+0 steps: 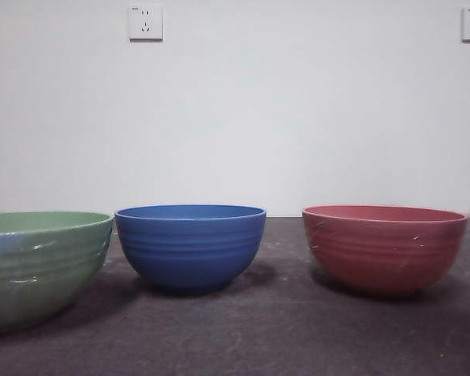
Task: Pick up the green bowl on the top,put the green bowl on the left,pick up the red bowl in the middle,put the red bowl on the right
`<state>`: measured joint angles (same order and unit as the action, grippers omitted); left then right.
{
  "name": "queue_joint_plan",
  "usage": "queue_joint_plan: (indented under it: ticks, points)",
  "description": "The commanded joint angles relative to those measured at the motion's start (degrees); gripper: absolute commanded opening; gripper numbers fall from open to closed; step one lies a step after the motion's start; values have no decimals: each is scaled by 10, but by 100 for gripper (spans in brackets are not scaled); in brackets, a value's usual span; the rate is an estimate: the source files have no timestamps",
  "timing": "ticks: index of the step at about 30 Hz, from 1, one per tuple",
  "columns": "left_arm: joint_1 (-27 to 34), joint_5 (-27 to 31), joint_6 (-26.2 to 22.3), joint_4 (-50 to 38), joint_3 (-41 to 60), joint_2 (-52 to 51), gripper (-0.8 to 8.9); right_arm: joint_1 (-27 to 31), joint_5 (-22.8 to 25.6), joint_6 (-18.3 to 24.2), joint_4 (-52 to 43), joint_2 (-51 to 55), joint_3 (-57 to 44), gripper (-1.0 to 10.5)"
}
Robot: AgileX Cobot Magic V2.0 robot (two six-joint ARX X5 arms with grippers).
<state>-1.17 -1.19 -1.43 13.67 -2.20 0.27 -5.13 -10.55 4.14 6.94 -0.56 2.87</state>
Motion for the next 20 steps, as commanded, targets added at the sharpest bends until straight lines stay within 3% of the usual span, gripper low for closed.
queue_joint_plan:
  ticks: [1,20]
  points:
    - [2,-3,3,-1,9,0,-4,2,0,-1,-13,5,-25,4]
    - [2,-3,3,-2,9,0,-4,1,2,-2,24,-2,-25,4]
